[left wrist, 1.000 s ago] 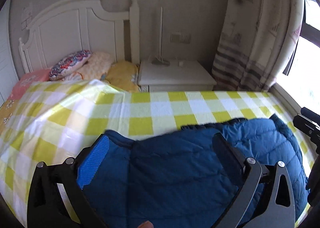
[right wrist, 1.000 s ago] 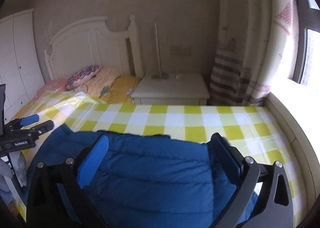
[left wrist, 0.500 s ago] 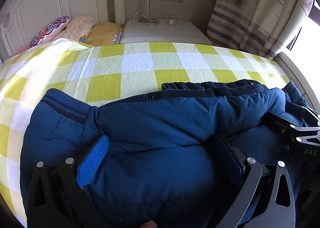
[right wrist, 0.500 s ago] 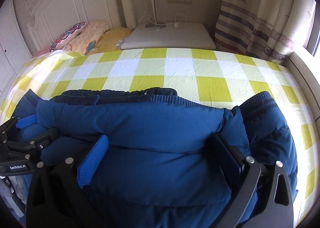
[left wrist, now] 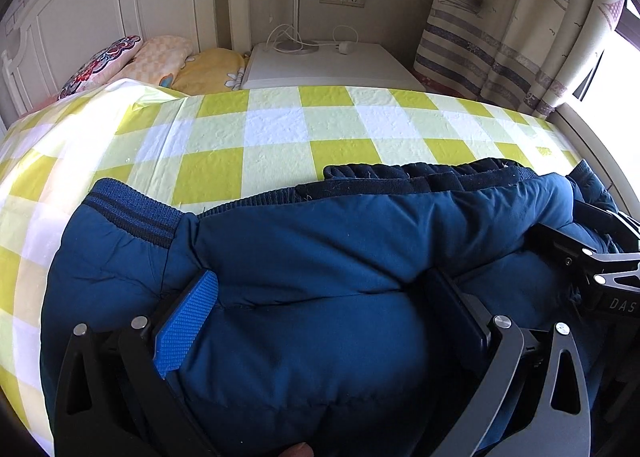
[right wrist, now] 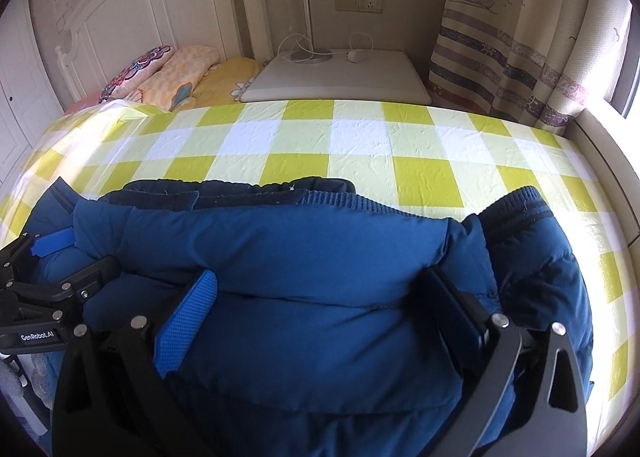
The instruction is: Fold large clothes
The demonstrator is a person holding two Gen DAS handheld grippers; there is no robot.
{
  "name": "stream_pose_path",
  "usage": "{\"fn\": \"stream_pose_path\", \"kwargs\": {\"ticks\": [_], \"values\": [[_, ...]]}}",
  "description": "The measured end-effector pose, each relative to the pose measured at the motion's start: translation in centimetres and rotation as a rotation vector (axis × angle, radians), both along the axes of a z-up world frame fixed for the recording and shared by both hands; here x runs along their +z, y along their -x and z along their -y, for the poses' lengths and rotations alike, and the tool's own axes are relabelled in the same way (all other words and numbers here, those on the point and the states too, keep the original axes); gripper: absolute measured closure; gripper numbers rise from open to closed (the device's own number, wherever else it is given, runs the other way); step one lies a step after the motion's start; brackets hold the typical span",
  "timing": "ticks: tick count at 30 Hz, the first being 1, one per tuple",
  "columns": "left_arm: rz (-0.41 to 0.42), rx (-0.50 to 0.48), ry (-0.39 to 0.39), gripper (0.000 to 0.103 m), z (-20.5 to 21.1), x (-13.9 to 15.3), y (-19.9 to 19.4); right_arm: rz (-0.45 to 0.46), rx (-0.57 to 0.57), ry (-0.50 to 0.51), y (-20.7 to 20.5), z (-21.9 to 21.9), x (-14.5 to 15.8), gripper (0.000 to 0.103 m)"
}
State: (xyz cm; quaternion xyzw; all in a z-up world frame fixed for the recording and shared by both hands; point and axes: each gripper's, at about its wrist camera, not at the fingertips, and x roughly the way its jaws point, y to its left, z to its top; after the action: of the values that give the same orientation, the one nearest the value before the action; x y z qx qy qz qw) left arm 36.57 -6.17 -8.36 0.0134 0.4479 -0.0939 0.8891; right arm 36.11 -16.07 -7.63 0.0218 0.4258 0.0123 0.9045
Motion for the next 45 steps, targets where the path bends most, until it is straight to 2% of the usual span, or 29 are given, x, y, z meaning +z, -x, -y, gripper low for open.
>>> {"fn": "stream_pose_path", "kwargs": {"ticks": [5,10,12,13,14,15,16,17,19,23,26,28,30,32,33,34,35,37,41,43,45], "values": [[0.002,0.0,-0.001,0.004,0.0,0.1,0.0,-0.047,0.016,0.0,-0.4,0.0,0.8,0.003],[0.001,-0.001,0.002,0.004,-0.1,0.1,-0.1,0.041,0.014,0.049,-0.8,-0.1,4.8,0.003],[0.002,-0.001,0.002,0.004,-0.1,0.1,-0.1,0.014,0.005,0.131,-2.1,0.0,4.3,0.003],[0.002,-0.001,0.003,0.004,-0.1,0.1,0.0,-0.011,-0.018,0.206,-3.0,0.5,3.1,0.003],[0.003,0.0,0.012,0.004,-0.2,0.2,-0.1,-0.046,-0.019,0.222,-3.8,1.2,1.8,0.002],[0.002,0.001,0.016,0.004,-0.2,0.1,-0.1,-0.098,-0.006,0.118,-4.6,2.6,0.2,0.002],[0.0,0.001,0.021,0.004,-0.3,0.2,-0.2,-0.11,-0.029,-0.053,-4.9,4.8,-0.4,0.003],[0.0,0.001,0.022,0.004,-0.3,0.2,-0.2,-0.099,-0.047,-0.12,-4.7,5.9,-0.3,0.003],[0.001,0.001,0.017,0.004,-0.2,0.2,-0.2,-0.06,-0.056,-0.174,-4.2,6.8,-0.2,0.003],[-0.012,-0.002,0.022,0.004,-0.3,0.2,-0.2,-0.049,-0.052,-0.146,-4.2,6.2,-0.3,0.003],[-0.125,0.018,0.063,0.004,-1.4,1.5,-0.9,-0.043,-0.049,-0.188,-4.0,6.7,-0.3,0.003],[-0.105,0.039,0.098,0.004,-2.6,3.3,-1.5,-0.036,-0.048,-0.195,-3.9,6.8,-0.3,0.003],[-0.048,0.093,0.044,0.004,-3.9,4.3,-2.6,-0.034,-0.047,-0.195,-3.7,6.9,-0.3,0.003],[-0.058,0.163,-0.018,0.004,-5.5,2.8,-4.6,-0.033,-0.048,-0.2,-3.6,7.0,-0.3,0.003],[-0.081,0.188,-0.016,0.004,-6.2,1.7,-5.2,-0.033,-0.048,-0.204,-3.6,7.0,-0.3,0.003],[-0.11,0.199,0.037,0.004,-7.0,0.4,-5.5,-0.033,-0.048,-0.207,-3.5,7.0,-0.3,0.003],[-0.1,0.204,0.08,0.004,-7.4,0.0,-5.4,-0.033,-0.047,-0.208,-3.5,7.0,-0.3,0.003],[-0.044,0.208,0.088,0.004,-7.5,0.5,-4.9,-0.034,-0.045,-0.213,-3.5,7.0,-0.3,0.003],[-0.039,0.218,0.05,0.004,-6.9,0.2,-5.3,-0.034,-0.048,-0.232,-3.7,7.3,-0.4,0.003],[-0.04,0.216,0.049,0.004,-6.9,0.2,-5.2,-0.032,-0.073,-0.186,-3.5,6.8,0.0,0.003],[-0.04,0.216,0.055,0.004,-7.1,0.2,-5.1,-0.003,-0.096,-0.07,-2.8,5.6,1.3,0.003]]}}
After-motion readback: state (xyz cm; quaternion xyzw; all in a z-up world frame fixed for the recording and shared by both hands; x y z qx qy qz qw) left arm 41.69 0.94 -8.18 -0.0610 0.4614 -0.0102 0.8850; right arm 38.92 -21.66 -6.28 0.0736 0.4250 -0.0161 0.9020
